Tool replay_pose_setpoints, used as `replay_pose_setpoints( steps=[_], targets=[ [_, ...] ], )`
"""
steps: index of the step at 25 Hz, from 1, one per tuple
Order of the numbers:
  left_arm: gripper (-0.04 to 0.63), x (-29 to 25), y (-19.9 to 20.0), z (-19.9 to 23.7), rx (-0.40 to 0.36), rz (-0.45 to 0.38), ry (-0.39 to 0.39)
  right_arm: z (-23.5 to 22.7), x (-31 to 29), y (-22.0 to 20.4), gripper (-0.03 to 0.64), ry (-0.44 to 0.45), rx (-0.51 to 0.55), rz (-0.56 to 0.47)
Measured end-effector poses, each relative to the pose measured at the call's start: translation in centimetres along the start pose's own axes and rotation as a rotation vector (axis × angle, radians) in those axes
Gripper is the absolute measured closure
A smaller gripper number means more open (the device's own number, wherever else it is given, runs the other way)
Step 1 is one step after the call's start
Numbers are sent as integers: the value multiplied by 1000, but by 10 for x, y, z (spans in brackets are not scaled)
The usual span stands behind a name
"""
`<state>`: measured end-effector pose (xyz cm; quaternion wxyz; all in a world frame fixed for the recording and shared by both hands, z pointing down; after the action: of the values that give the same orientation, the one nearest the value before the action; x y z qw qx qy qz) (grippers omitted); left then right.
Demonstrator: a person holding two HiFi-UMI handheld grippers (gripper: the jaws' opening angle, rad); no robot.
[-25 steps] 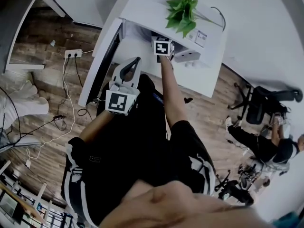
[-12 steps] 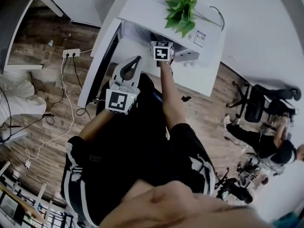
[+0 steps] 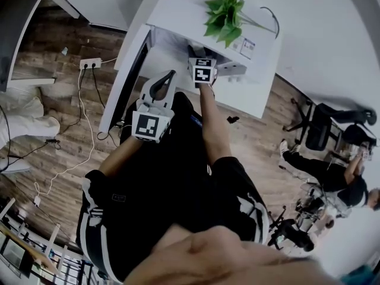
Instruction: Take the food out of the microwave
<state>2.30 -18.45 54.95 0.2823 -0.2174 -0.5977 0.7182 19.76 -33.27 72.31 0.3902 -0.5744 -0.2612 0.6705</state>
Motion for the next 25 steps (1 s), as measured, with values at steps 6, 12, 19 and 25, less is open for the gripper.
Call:
replay_pose_setpoints(
  steps=[6, 12, 19, 25],
  targets=[
    [563, 2, 13, -1, 30, 48, 22, -1, 8, -1, 336, -3, -29, 20],
    [564, 0, 33, -2, 45, 85, 34, -3, 20, 1, 337, -5, -50, 54],
    [564, -2, 59, -2, 66, 107, 46, -4, 36, 7, 337, 8, -85, 85],
    [565, 2, 73, 1, 71, 123, 59, -2, 45, 10, 337, 13, -104, 100]
  ],
)
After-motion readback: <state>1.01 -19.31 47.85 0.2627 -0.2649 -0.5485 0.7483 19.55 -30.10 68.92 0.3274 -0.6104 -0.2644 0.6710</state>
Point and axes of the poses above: the fingertips, and each gripper's own axes: x backward along the fingers, z to its left, y out of its top, the point moved 8 cm from there along x, backward along the fingers, and after that the axes turned 14 degrees about -y, right-handed, at the moved point
